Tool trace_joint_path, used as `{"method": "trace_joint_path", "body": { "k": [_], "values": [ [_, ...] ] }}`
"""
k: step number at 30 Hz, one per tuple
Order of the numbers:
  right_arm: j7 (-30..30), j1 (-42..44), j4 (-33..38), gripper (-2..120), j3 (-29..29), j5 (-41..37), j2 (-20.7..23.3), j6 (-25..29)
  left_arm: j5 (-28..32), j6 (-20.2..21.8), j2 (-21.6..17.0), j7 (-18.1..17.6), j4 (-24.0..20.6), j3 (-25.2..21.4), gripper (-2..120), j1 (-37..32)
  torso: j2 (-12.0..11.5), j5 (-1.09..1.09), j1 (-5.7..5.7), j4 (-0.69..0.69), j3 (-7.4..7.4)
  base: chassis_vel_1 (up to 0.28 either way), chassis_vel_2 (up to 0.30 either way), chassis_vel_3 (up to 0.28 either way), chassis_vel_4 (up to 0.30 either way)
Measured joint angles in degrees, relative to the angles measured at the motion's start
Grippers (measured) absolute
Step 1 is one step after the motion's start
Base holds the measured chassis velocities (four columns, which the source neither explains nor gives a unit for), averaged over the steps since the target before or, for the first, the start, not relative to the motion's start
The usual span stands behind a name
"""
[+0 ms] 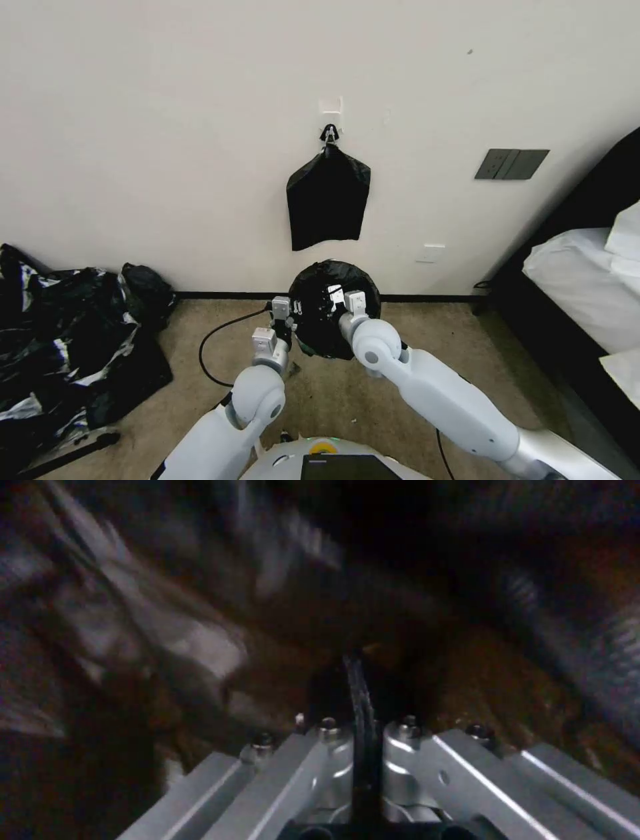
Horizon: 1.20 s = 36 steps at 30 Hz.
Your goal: Place a trash bag onto the trash bin.
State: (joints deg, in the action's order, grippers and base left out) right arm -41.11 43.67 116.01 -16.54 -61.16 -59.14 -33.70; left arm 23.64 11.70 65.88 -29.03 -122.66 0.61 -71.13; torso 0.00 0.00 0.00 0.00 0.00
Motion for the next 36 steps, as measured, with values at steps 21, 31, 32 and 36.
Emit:
{"method": "trace_joint_path", "body": {
  "k": [21, 31, 32, 36],
  "values": [
    [0.11, -0.51, 2.93, 0, -4.23, 2.12, -0.98, 0.32, -0.72, -0.01, 0.52, 0.21, 2.29, 0.49, 3, 1.35, 0.0, 0.0, 0.0, 0.0, 0.0, 0.0, 0.0, 0.0, 0.0],
    [0.23, -2.64, -4.86, 0, -4.19, 2.49, -2.96, -0.07, -0.82, -0.1, 0.34, 0.41, 0.99, 0.35, 3, 0.43, 0.0, 0.0, 0.0, 0.0, -0.01, 0.0, 0.0, 0.0, 0.0],
    [0.23, -2.72, -5.46, 0, -4.03, 2.49, -2.97, -0.1, -0.83, -0.11, 0.34, 0.45, 0.86, 0.35, 3, 0.38, 0.0, 0.0, 0.0, 0.0, -0.01, 0.0, 0.0, 0.0, 0.0],
    [0.18, -2.76, -7.15, 0, -3.36, 2.49, -3.01, -0.12, -1.05, -0.17, 0.34, 0.94, 0.35, 0.26, 3, -0.03, 0.0, 0.0, 0.0, 0.0, 0.0, 0.0, 0.0, 0.0, 0.0]
  ]
}}
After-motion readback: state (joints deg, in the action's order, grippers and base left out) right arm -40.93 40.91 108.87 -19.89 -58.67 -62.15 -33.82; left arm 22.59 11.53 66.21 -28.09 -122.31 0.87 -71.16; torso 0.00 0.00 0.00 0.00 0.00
